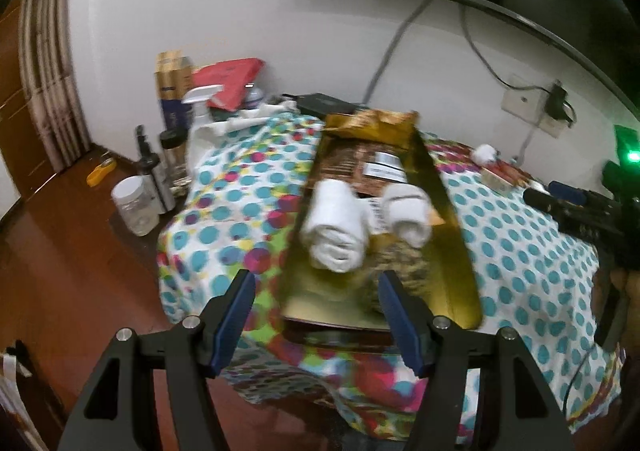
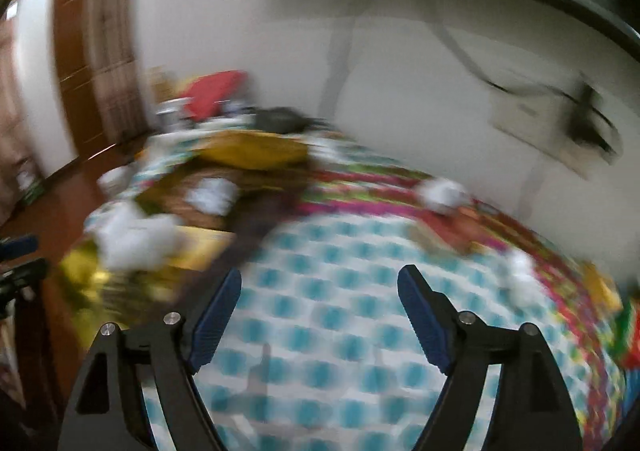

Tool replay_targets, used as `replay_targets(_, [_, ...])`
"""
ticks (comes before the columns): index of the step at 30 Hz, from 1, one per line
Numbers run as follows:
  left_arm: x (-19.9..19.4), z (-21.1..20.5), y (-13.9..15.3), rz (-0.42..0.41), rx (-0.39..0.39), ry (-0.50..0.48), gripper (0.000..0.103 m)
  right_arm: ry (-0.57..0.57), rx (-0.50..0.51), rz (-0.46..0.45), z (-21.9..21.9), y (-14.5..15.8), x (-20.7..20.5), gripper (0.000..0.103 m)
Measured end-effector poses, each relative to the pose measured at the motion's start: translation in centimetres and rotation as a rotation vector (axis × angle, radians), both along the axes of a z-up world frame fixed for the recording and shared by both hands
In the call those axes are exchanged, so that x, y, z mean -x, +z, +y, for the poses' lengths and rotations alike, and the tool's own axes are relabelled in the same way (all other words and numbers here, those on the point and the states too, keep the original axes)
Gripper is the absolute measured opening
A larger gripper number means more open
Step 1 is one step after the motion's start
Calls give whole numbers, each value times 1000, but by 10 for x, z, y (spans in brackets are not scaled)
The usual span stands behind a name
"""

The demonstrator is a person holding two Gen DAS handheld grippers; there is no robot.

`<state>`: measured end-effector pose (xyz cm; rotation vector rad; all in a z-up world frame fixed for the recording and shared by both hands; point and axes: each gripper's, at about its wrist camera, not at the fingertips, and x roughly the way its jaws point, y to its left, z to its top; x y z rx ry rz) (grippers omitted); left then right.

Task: Organize objects
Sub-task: 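Move the right gripper to the clear plastic-wrapped bundle and grasp it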

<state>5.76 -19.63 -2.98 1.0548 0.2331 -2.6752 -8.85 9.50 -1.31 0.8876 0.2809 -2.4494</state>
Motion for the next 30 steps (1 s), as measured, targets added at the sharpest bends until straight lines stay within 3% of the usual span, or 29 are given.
replay_targets(4, [14,31,1,-10,28,-75,66,-168,-44,-20,61,-17,35,79])
replay_targets(9, [34,71,1,-26,62,-173,66,-256,-54,-50,104,-33,69,79])
replay_targets(18, [74,136,-9,-71,69,-317,66,-210,-88,-106,107,-52,122,79])
replay_targets(27, [121,173,-18,-70,100,-361,66,-211,-53,-161,107,-63,153,79])
replay_targets(30, [143,176,-21,-69,72,-352,66,-195,-58,-184,104,-66,156,64])
